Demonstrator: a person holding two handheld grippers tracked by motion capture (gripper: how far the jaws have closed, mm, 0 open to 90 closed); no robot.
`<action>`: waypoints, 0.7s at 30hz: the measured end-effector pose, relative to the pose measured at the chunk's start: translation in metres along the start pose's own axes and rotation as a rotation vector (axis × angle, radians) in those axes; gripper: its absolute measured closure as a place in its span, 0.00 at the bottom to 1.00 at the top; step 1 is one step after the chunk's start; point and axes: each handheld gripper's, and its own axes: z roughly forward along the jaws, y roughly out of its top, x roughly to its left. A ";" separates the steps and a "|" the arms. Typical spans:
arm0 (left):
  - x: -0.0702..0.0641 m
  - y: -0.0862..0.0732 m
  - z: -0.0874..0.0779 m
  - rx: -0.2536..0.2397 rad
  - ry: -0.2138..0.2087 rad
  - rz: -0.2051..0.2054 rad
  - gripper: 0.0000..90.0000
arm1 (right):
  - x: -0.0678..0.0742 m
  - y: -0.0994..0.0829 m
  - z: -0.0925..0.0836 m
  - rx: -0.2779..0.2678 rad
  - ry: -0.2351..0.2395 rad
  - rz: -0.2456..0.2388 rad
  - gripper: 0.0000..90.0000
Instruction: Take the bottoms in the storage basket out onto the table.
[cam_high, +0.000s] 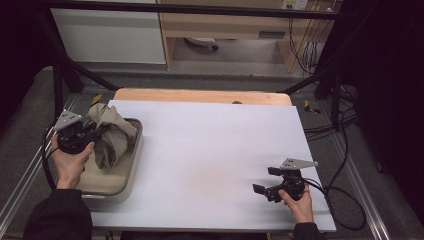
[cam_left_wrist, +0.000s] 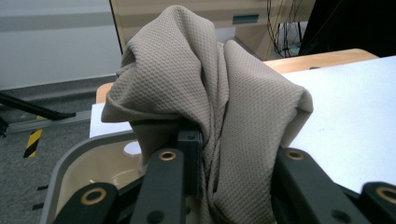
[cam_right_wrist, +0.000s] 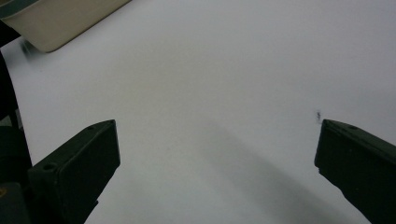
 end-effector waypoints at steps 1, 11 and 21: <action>0.000 0.001 -0.001 -0.004 0.000 0.000 0.80 | 0.000 0.000 0.000 0.000 0.000 0.000 0.01; -0.003 0.004 -0.009 -0.059 0.008 -0.002 0.80 | 0.000 0.000 0.000 -0.001 0.000 -0.001 0.01; -0.005 0.009 -0.019 -0.111 0.005 -0.017 0.80 | 0.000 0.000 0.000 0.000 0.000 0.000 0.01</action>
